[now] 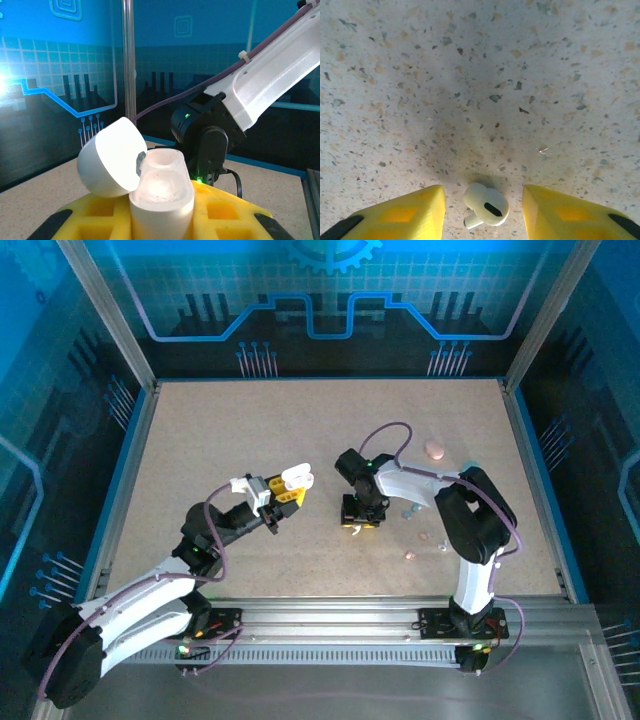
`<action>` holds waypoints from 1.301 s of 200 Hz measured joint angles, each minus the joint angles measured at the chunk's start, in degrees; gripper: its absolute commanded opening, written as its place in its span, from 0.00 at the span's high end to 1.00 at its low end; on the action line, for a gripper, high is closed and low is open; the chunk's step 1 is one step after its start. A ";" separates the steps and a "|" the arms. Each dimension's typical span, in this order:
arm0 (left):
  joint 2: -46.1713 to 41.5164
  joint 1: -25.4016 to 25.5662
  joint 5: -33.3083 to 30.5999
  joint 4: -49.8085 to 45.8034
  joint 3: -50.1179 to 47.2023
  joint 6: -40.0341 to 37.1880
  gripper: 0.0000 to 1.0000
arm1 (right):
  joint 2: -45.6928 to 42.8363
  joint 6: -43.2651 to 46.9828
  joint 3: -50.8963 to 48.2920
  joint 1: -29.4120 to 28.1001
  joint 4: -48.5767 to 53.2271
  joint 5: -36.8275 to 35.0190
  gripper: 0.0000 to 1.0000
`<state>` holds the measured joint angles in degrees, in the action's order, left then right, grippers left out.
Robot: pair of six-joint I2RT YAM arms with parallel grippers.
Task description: Insert the wireless bluetooth earbuds into the charging case
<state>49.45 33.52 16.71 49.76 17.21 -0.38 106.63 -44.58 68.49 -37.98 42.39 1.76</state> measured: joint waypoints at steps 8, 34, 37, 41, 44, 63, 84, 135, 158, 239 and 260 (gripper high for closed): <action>0.00 0.00 0.00 0.04 0.00 0.00 0.85 | 0.33 0.04 0.15 0.00 -0.02 0.07 0.55; 0.00 -0.02 0.00 0.09 0.00 0.00 0.85 | 1.22 1.11 1.68 -0.37 0.26 0.15 0.56; 0.02 -0.02 0.00 0.11 -0.02 0.00 0.85 | 1.36 1.20 1.95 -0.46 0.26 0.15 0.56; 0.02 0.00 0.00 0.13 0.00 0.00 0.85 | 1.49 1.36 2.27 -0.57 0.31 0.13 0.56; 0.02 0.00 0.00 0.17 0.00 0.00 0.85 | 1.62 1.60 2.51 -0.63 0.35 0.15 0.56; 0.20 0.00 0.00 0.28 0.00 0.00 0.85 | 2.32 2.29 3.96 -0.98 0.52 0.13 0.57; 0.46 -0.02 0.00 0.28 -0.02 0.00 0.85 | 2.89 2.80 4.50 -1.16 0.81 0.00 0.56; 0.57 0.00 0.00 0.57 -0.02 0.00 0.85 | 3.58 3.26 6.60 -2.19 4.81 -4.02 0.51; 0.96 0.00 0.02 1.03 -0.02 0.02 0.85 | 3.58 2.29 6.97 -2.54 6.10 -5.27 0.52; 1.14 0.00 0.02 1.60 -0.02 0.04 0.85 | 2.27 -5.86 2.75 -2.64 3.30 -4.52 0.59; 1.14 0.00 0.02 1.60 -0.02 0.22 0.85 | 2.25 -6.47 2.49 -2.62 2.99 -4.52 0.60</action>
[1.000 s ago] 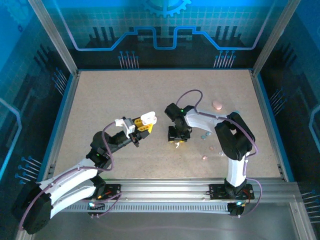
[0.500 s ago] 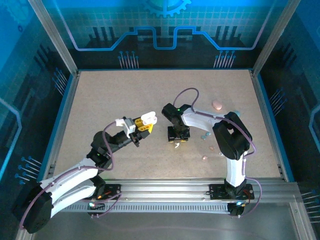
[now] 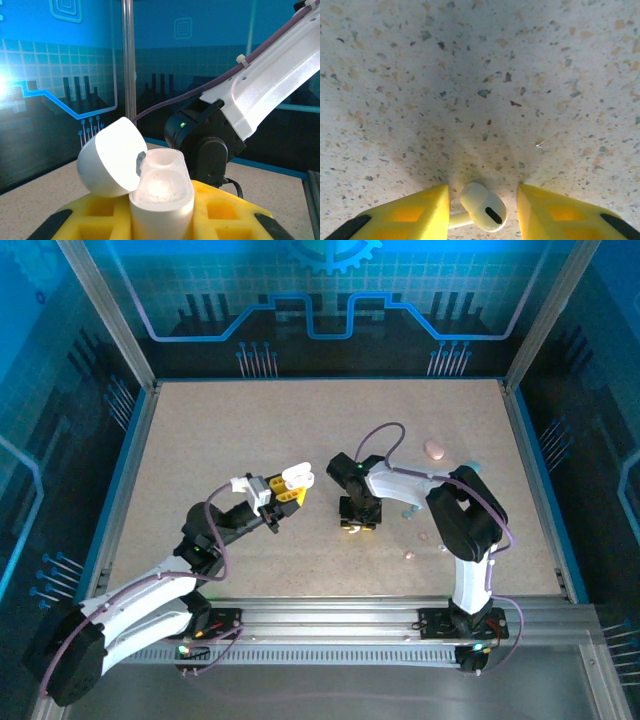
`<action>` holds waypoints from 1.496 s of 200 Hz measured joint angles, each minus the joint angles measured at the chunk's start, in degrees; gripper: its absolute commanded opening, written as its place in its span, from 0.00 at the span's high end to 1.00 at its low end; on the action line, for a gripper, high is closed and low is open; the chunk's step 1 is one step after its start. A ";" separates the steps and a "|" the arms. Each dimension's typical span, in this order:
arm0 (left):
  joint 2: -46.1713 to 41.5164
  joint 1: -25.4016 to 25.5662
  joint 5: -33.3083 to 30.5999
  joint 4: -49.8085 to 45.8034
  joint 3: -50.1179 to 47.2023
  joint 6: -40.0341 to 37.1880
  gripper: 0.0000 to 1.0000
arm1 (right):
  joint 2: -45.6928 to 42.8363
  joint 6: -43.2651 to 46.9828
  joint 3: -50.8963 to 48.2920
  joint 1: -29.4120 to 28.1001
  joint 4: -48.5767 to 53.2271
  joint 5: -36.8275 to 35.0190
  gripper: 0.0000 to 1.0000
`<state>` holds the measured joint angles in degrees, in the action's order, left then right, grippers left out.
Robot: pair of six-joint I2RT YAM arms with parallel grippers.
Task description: Insert the wireless bluetooth earbuds into the charging case
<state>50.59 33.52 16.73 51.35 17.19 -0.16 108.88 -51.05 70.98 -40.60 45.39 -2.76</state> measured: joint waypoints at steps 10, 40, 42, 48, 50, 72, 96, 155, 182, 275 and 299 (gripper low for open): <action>0.00 -0.02 0.00 0.00 0.00 0.02 0.85 | 0.02 -0.20 -0.02 0.00 0.00 0.02 0.61; 0.00 0.00 0.00 0.00 0.00 0.02 0.85 | 0.00 0.20 -0.02 0.00 0.15 -0.07 0.67; 0.00 0.00 0.00 0.00 0.00 0.04 0.85 | 0.00 0.17 -0.02 0.00 0.22 -0.09 0.68; -0.02 0.00 0.00 0.00 0.00 0.02 0.85 | 0.00 0.46 -0.02 0.00 0.35 -0.15 0.68; 0.00 0.00 0.00 0.00 0.00 0.02 0.85 | 0.00 0.55 -0.02 0.02 0.37 -0.17 0.68; 0.00 0.00 0.00 0.00 0.00 0.04 0.85 | 0.00 2.38 0.00 0.04 0.55 -0.26 0.68; 0.00 0.00 0.00 0.00 0.00 0.04 0.85 | 0.11 5.42 0.39 -0.02 0.59 0.15 0.68; 0.00 -0.02 -0.02 -0.02 0.00 0.04 0.85 | 0.24 16.98 2.32 -0.79 0.74 0.22 0.68; -0.02 0.00 0.00 -0.02 0.00 0.04 0.85 | 0.26 22.38 2.32 -0.98 1.84 -0.55 0.67; -0.07 0.00 -0.02 -0.07 0.02 0.17 0.85 | 0.22 22.43 2.34 -0.63 3.02 -0.90 0.53; -0.07 0.00 -0.02 -0.07 0.02 0.17 0.85 | 0.26 20.28 2.34 -0.63 2.78 -0.85 0.51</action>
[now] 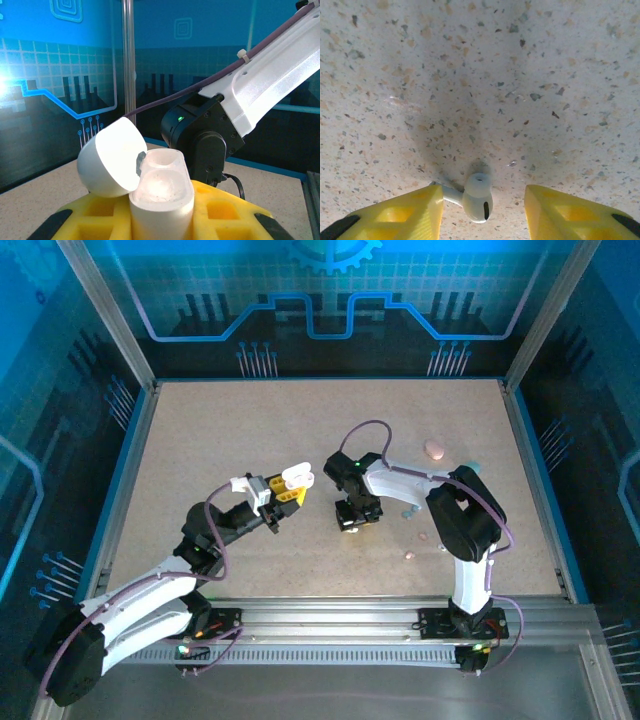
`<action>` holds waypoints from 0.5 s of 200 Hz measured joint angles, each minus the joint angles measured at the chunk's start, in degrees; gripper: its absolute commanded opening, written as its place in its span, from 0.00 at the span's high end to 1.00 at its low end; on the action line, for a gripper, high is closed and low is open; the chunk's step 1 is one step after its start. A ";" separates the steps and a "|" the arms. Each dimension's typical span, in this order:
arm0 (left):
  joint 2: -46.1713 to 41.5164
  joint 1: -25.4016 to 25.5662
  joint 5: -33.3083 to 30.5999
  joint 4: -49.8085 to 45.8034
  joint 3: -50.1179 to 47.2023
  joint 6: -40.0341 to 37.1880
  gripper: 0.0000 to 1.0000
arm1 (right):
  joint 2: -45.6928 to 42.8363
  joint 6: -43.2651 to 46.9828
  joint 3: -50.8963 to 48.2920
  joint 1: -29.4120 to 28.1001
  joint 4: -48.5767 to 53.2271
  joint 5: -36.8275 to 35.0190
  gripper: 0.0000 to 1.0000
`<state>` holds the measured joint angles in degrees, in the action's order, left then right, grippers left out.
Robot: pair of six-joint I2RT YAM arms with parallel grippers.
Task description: Insert the wireless bluetooth earbuds into the charging case
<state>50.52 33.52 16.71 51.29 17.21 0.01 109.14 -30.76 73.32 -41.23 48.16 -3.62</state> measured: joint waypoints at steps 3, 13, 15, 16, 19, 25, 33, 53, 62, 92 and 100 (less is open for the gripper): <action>0.00 0.00 0.00 0.00 0.00 0.00 0.85 | 0.00 -0.44 0.00 0.00 -0.13 0.00 0.51; 0.00 0.00 0.00 0.00 0.00 0.02 0.85 | 0.02 -1.40 0.00 0.04 -0.57 0.09 0.51; 0.00 0.00 0.00 0.00 0.00 0.02 0.85 | 0.02 -1.66 0.00 0.04 -0.68 0.13 0.51; 0.00 0.00 0.00 0.00 0.00 0.00 0.85 | 0.02 -1.75 -0.02 0.04 -0.72 0.15 0.51; 0.00 0.00 0.02 0.00 0.00 0.00 0.85 | 0.02 -1.97 -0.02 0.04 -0.85 0.17 0.51; 0.00 0.00 0.00 0.00 0.00 0.00 0.85 | 0.07 -2.56 0.00 0.04 -1.27 0.20 0.51; 0.00 0.00 0.00 0.00 0.00 0.00 0.85 | 0.11 -3.28 0.00 0.04 -1.66 0.20 0.51; -0.02 0.00 0.00 0.00 0.00 0.02 0.85 | 0.28 -4.76 -0.02 0.09 -2.38 0.15 0.51; -0.02 0.00 0.00 0.00 0.00 0.00 0.85 | 0.37 -5.42 -0.02 0.15 -2.51 0.13 0.50; -0.02 0.00 0.02 0.00 0.00 0.02 0.85 | 0.59 -6.62 -0.07 0.76 -2.75 0.04 0.50; -0.02 0.00 0.02 0.00 0.00 0.02 0.85 | 0.94 -6.82 -0.07 0.79 -2.73 -0.11 0.50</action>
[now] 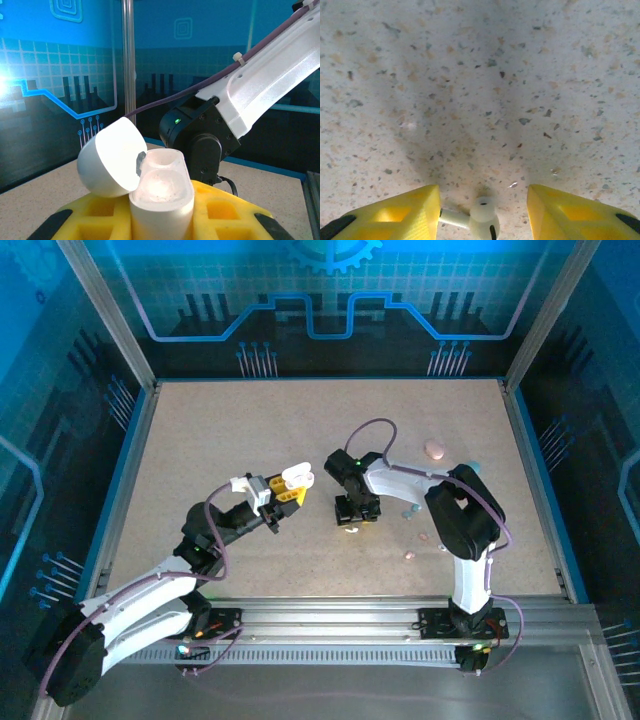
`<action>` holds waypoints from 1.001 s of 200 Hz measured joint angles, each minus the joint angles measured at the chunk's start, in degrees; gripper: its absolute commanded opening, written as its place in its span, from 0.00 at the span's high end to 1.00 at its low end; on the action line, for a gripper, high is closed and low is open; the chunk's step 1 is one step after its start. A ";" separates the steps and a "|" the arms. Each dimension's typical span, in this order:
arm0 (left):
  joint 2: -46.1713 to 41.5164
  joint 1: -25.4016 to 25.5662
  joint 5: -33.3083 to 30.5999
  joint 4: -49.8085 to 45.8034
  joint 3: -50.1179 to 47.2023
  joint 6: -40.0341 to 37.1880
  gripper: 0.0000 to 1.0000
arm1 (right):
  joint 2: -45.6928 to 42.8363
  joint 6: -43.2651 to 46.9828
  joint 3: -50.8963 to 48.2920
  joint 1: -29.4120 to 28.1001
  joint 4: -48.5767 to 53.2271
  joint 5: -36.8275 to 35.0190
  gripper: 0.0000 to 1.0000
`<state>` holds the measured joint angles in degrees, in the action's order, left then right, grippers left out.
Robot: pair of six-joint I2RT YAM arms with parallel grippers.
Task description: Insert the wireless bluetooth earbuds into the charging case
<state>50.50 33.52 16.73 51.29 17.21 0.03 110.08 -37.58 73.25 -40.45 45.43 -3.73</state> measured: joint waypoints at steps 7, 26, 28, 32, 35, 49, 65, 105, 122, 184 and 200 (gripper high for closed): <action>0.00 0.00 -0.02 0.00 0.00 0.00 0.85 | 0.33 0.00 0.00 0.00 0.11 -0.02 0.50; 0.00 0.00 -0.02 0.00 0.00 0.00 0.85 | 0.46 -0.07 -0.02 -0.04 0.15 -0.28 0.50; 0.00 0.00 -0.02 0.00 0.00 0.00 0.85 | 0.46 -0.09 -0.02 -0.04 0.15 -0.31 0.50; 0.00 0.00 -0.02 0.00 0.00 0.00 0.85 | 0.46 -0.07 -0.07 -0.04 0.15 -0.33 0.51; 0.00 0.00 0.00 0.00 0.00 0.00 0.85 | 0.46 -0.04 -0.09 -0.04 0.17 -0.35 0.51; 0.00 0.00 -0.02 0.00 0.00 0.00 0.85 | 0.39 0.09 -0.17 -0.07 0.15 -0.35 0.51; 0.00 0.00 -0.02 0.00 0.00 0.00 0.85 | 0.02 0.31 -0.57 -0.11 0.00 -0.28 0.51; 0.00 0.00 0.00 0.00 0.00 0.00 0.85 | -1.77 1.44 -2.73 -0.35 0.98 0.48 0.50; 0.02 -0.02 0.00 0.00 0.00 0.02 0.85 | -2.03 1.84 -3.19 -0.44 1.73 0.83 0.50; 0.02 0.00 0.00 0.00 0.00 0.02 0.85 | -2.75 2.29 -4.28 -0.26 2.12 0.63 0.51; 0.02 0.00 0.00 0.00 0.00 0.02 0.85 | -3.30 2.49 -4.35 -0.09 2.56 0.50 0.51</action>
<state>50.52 33.52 16.73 51.29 17.21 0.05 106.78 -35.09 68.90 -40.53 47.99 -3.22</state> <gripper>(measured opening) 0.229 0.493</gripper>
